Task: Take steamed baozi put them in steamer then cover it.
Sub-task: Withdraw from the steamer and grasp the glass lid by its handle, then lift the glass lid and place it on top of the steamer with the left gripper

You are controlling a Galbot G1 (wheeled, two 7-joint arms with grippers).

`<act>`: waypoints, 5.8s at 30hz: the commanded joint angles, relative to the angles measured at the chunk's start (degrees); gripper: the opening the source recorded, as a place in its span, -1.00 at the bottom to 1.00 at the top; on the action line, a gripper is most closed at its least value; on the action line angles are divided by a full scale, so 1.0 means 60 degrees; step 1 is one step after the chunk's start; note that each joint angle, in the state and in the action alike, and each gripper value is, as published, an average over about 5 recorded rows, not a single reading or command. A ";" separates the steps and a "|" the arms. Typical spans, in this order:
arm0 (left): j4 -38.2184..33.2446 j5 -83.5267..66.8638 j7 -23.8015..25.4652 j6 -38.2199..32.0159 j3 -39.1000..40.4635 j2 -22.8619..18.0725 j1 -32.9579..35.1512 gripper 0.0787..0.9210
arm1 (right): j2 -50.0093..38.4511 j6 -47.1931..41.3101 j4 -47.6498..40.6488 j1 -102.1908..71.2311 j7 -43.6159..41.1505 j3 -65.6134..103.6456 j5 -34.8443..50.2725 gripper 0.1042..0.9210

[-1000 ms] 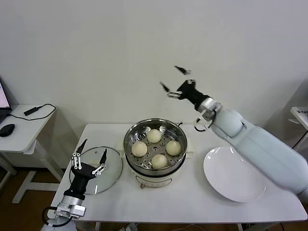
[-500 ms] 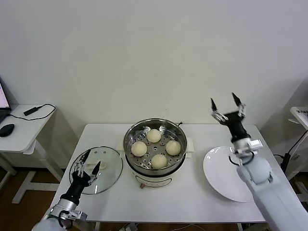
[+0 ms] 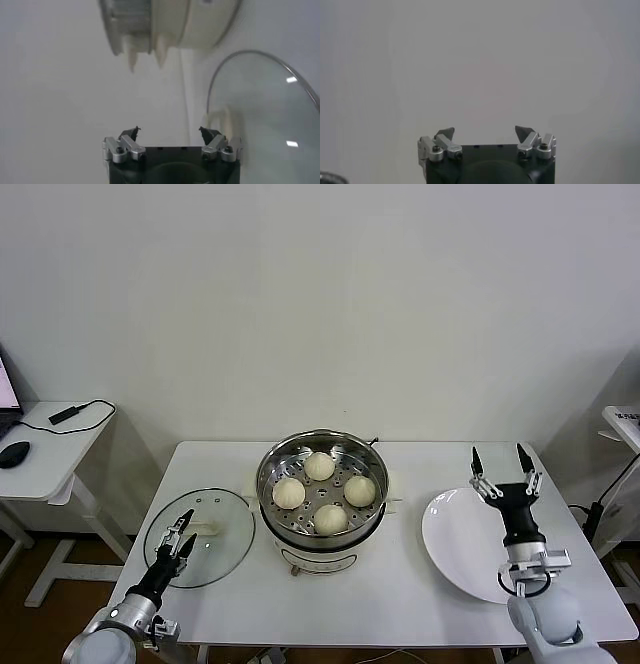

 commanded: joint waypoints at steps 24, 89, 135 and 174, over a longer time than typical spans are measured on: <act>0.1977 0.0654 -0.0434 0.0667 0.0721 -0.0502 -0.1854 0.77 | 0.0654 0.0301 -0.0133 -0.0871 -0.0049 0.0825 -0.0260 0.76; -0.5572 -0.0782 0.3324 0.5325 0.5005 -0.0248 -0.3039 -0.73 | 0.0907 -0.0115 -0.0001 -0.0369 0.0238 0.0717 -0.0906 0.76; -0.1611 0.1344 0.3584 0.6714 0.6463 -0.2897 -0.4349 -0.73 | 0.1502 -0.0387 -0.0821 -0.0029 0.0468 0.0938 -0.1542 0.76; -0.1065 0.2111 0.3740 0.6539 0.6481 -0.3132 -0.4357 -0.73 | 0.1563 -0.0383 -0.0844 0.0076 0.0477 0.0985 -0.1551 0.76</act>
